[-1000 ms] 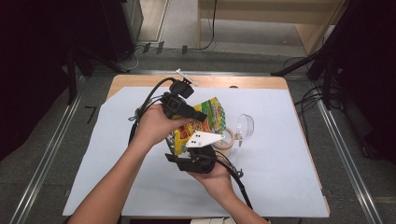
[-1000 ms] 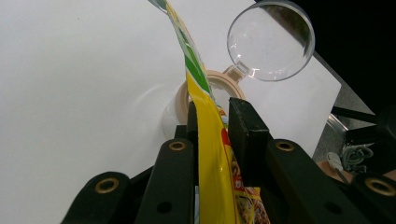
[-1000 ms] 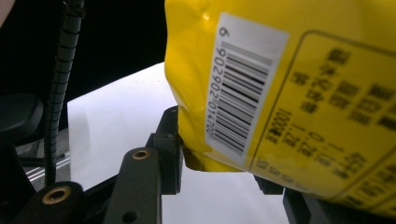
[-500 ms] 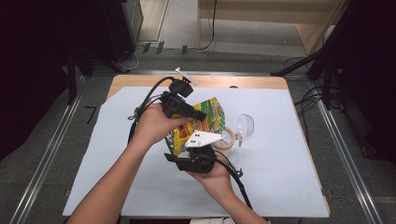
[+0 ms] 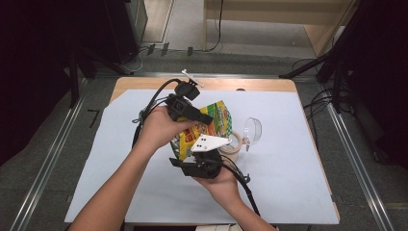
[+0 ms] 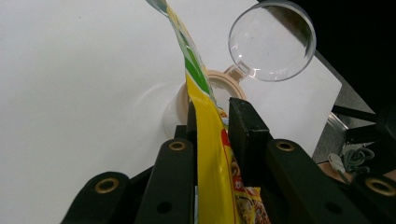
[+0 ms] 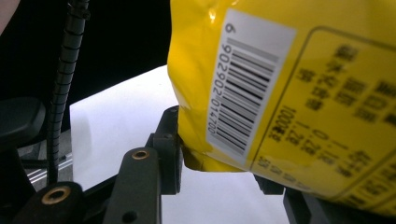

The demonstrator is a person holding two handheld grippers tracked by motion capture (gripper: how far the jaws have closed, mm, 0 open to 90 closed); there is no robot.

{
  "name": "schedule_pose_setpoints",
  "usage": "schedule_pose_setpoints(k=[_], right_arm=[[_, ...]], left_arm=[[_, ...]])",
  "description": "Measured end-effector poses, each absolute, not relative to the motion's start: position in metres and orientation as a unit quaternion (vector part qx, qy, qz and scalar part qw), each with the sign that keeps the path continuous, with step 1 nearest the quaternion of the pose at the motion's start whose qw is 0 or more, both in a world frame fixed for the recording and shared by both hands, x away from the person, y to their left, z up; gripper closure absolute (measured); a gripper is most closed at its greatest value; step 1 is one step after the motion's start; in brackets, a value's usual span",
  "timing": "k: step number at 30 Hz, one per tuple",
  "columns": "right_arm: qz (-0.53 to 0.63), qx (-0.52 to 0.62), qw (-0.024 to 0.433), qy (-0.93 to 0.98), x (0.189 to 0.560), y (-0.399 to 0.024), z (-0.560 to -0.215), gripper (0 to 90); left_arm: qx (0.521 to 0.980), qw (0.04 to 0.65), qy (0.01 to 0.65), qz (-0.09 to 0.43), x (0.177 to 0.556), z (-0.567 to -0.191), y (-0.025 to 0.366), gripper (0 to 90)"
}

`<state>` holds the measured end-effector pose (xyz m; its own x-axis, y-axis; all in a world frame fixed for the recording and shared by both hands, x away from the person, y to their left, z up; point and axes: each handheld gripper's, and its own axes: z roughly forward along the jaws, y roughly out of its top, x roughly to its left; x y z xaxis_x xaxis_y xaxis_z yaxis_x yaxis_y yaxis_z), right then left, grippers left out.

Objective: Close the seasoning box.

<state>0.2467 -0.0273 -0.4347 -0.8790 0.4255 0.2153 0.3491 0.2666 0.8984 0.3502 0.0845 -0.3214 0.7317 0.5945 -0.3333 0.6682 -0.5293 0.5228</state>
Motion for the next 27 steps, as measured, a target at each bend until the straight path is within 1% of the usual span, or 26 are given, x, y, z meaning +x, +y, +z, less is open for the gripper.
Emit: schedule_pose_setpoints(k=[27], right_arm=[[0.555,0.247,0.034,0.793,0.2465,-0.0287,-0.4322,60.7]], left_arm=[[0.875,0.319,0.359,-0.054,0.3514,-0.3192,0.0803,79.1]])
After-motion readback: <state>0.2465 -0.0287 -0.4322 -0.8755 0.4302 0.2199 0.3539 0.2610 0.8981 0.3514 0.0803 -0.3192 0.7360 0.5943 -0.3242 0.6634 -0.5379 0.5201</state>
